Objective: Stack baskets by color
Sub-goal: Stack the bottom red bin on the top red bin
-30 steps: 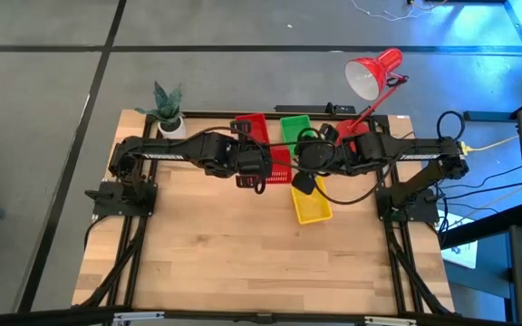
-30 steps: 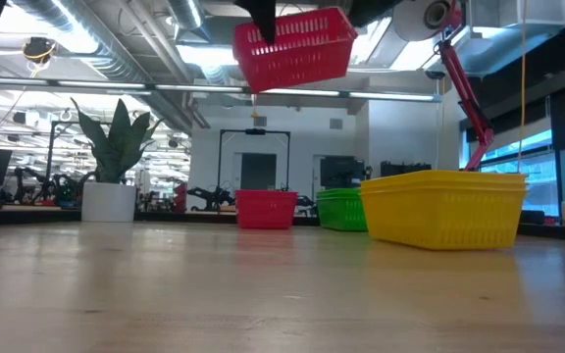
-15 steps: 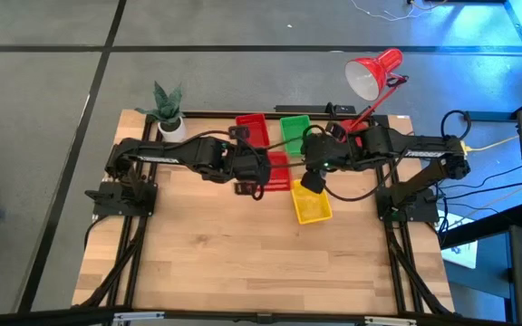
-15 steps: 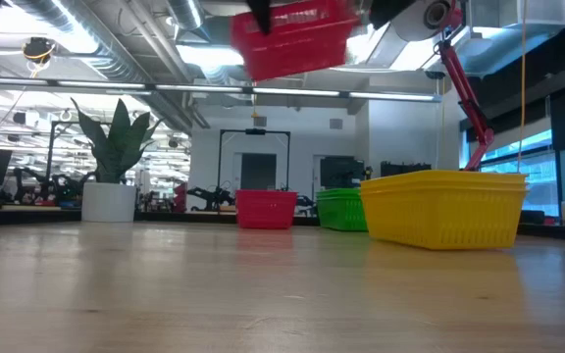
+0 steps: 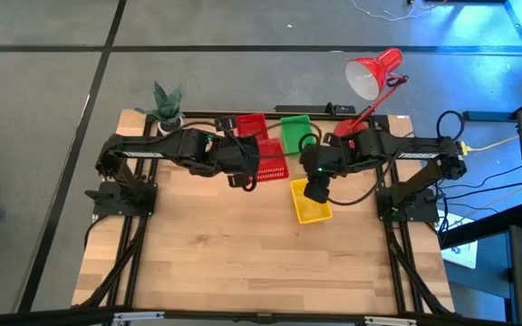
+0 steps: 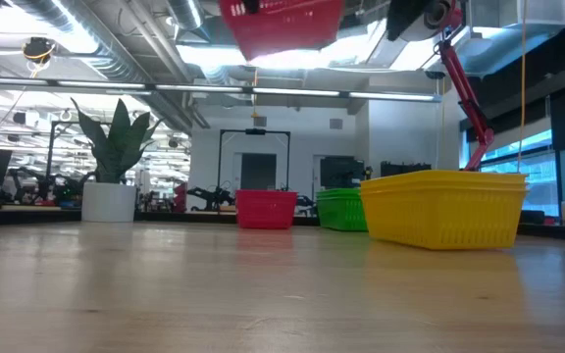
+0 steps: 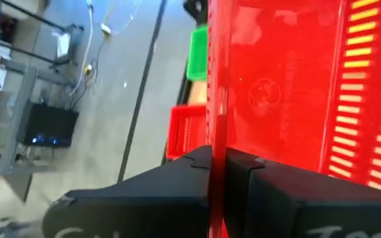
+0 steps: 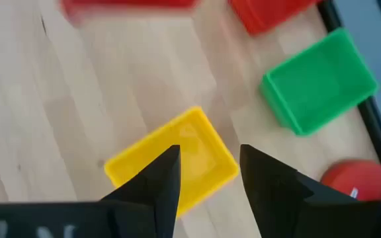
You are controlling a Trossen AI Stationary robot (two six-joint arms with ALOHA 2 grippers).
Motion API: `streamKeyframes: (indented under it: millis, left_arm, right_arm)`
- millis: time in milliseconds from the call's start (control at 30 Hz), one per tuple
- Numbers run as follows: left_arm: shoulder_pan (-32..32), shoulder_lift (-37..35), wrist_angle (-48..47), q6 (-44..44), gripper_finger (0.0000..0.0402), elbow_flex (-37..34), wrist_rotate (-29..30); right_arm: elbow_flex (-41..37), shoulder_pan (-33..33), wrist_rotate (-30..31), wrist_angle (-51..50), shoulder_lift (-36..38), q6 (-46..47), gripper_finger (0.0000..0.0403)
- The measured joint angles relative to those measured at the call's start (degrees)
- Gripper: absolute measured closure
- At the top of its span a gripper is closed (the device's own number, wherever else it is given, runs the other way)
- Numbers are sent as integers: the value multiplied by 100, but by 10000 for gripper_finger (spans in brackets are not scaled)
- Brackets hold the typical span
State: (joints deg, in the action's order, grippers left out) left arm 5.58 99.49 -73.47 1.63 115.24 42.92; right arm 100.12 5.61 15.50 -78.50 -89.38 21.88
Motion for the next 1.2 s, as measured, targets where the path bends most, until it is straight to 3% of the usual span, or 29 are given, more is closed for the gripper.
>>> streamKeyframes:
  millis: [167,367,567,700,933,1067,1200]
  left_arm:
    - [-85,-275,-175,489,401,5,-100]
    - [-781,-309,-663,1748,401,2,-469]
    - [-1935,-230,-471,1563,401,-1,-1301]
    - [-2886,-144,-81,1345,401,2,-2270]
    - [-4265,280,223,1796,401,-2,-3552]
    - [-4576,618,647,2174,401,-2,-4377]
    - [-4562,1004,1129,2651,401,0,-4438]
  right_arm:
    - [-9,84,-213,-522,-10,364,247]
    - [-15,670,34,-703,184,980,247]
    - [-17,1420,1235,-699,426,1614,247]
    - [-20,1726,2033,-665,543,1817,247]
    - [-20,1775,2435,-617,601,1964,247]
    - [-20,1775,2458,-616,603,2037,247]
    - [-22,1775,2568,-617,654,2014,247]
